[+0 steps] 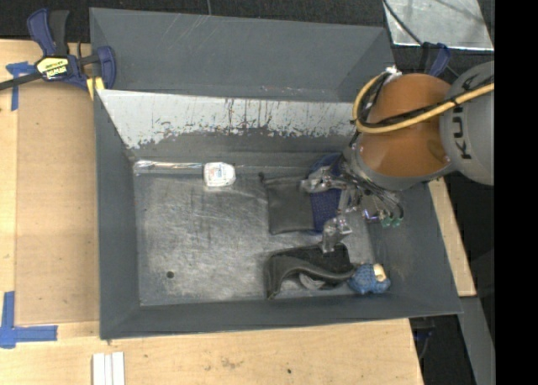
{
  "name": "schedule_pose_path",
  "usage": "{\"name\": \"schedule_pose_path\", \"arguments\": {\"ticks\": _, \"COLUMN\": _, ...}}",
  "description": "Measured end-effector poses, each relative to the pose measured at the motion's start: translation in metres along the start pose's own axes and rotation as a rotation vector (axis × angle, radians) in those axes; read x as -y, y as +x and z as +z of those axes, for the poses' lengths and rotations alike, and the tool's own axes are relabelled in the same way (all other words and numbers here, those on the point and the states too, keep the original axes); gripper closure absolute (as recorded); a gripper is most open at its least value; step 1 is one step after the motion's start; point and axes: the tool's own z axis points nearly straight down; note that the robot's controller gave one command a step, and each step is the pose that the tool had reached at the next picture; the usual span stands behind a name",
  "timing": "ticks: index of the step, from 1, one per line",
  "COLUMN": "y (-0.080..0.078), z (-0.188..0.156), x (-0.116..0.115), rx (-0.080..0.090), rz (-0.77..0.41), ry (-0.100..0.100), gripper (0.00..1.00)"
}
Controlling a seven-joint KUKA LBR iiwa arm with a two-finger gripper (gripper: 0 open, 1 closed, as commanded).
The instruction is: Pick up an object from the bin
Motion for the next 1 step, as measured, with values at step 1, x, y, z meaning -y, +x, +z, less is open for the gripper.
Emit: {"name": "schedule_pose_path", "arguments": {"ticks": 1, "y": -0.0238, "z": -0.0028, "x": -0.0001, "rx": -0.017, "rz": -0.068, "ry": -0.004, "gripper": 0.0}}
